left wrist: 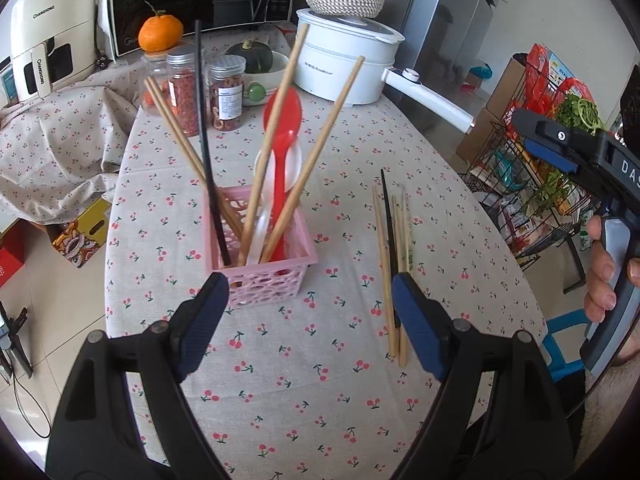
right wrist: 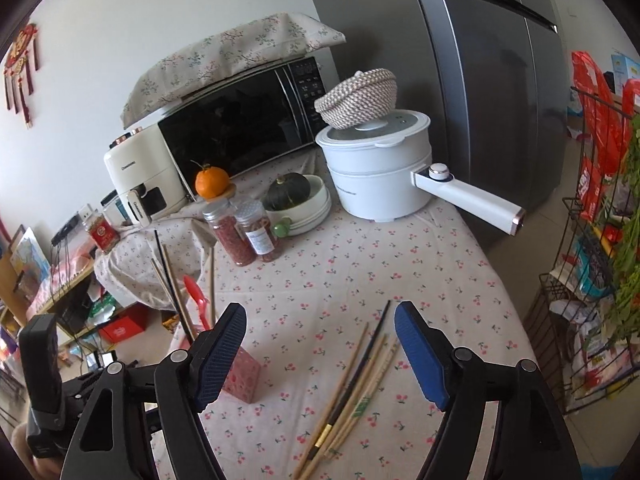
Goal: Organize utensils
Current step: 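Lower the wooden chopstick into the pink basket and open the right tool, then lower the left tool onto a wooden chopstick and close it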
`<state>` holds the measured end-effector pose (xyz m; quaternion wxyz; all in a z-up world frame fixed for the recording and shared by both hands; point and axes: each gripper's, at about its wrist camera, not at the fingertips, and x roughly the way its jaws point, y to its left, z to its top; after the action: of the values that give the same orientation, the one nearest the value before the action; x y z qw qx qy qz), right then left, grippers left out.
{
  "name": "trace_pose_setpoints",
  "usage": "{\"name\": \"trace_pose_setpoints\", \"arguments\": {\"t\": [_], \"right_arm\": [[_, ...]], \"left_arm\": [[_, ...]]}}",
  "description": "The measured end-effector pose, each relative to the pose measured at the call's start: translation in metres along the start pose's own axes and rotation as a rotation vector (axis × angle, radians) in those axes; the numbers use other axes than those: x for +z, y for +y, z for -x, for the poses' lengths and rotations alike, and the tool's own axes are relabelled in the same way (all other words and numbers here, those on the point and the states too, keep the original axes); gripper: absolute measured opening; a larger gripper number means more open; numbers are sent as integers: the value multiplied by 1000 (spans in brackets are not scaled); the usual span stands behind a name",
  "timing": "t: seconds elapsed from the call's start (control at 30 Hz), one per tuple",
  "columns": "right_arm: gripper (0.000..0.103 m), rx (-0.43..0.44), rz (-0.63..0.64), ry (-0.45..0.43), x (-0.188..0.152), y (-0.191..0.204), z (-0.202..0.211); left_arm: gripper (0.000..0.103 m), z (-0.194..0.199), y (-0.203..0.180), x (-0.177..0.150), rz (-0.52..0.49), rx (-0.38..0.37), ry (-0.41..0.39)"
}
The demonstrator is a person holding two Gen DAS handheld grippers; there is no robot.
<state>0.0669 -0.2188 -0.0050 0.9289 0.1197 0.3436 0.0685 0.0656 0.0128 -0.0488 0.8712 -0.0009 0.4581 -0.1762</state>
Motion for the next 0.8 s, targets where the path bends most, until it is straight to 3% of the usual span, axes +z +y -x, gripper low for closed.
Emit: {"name": "trace_pose_setpoints", "arguments": {"t": [0.17, 0.37, 0.53, 0.63, 0.8], "right_arm": [[80, -114, -55, 163, -11, -39, -25], [80, -126, -159, 309, -23, -84, -50], [80, -194, -121, 380, -29, -101, -65], [80, -205, -109, 413, -31, -110, -74], [80, -220, -114, 453, -32, -121, -90]], "left_arm": [[84, -20, -38, -4, -80, 1, 49], [84, -55, -84, -3, -164, -7, 121], [78, -90, -101, 11, -172, 23, 170], [64, -114, -99, 28, -122, 46, 188], [22, -163, -94, 51, -45, 76, 233]]}}
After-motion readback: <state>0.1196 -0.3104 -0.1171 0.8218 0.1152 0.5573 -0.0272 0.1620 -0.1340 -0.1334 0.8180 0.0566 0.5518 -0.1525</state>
